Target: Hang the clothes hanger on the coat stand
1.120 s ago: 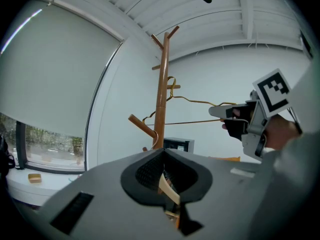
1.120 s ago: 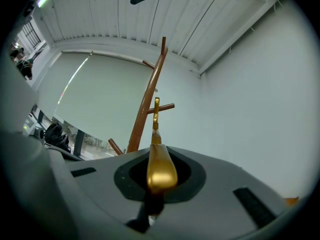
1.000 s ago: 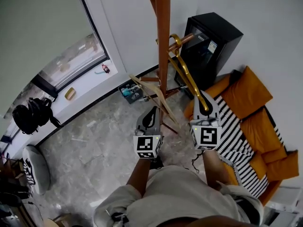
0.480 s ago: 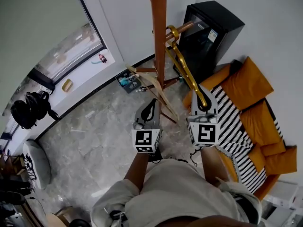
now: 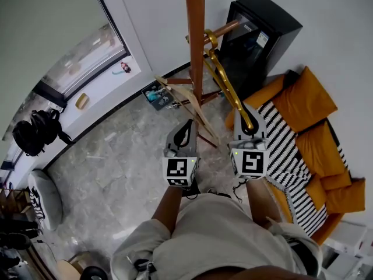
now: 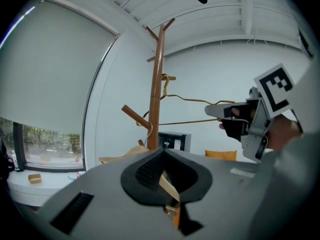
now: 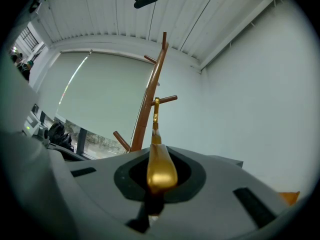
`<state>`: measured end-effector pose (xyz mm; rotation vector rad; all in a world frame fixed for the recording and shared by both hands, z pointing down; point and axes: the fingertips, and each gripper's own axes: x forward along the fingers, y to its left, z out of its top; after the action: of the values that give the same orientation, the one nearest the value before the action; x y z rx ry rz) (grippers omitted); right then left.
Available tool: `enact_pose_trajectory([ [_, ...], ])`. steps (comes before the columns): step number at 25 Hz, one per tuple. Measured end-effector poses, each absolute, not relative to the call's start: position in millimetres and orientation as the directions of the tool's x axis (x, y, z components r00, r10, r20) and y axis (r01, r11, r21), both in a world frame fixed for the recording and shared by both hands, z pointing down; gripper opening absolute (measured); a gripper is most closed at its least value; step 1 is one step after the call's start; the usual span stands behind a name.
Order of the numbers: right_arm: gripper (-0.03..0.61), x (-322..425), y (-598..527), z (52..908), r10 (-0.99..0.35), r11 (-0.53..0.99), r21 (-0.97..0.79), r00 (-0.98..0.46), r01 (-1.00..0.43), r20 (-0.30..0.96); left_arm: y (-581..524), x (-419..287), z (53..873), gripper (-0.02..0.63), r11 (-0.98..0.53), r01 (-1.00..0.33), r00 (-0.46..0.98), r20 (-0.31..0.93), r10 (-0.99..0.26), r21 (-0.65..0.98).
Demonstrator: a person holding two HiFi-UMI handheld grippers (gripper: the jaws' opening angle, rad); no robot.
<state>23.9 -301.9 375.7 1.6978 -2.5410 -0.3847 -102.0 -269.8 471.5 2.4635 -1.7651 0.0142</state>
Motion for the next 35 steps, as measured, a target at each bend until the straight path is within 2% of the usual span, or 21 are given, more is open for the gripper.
enact_pose_trajectory([
  [35,0.005,17,-287,385,-0.907,0.401,0.216,-0.42,-0.89,-0.046,-256,-99,467,0.009,-0.332,-0.939,0.338,0.074,-0.938,0.088],
])
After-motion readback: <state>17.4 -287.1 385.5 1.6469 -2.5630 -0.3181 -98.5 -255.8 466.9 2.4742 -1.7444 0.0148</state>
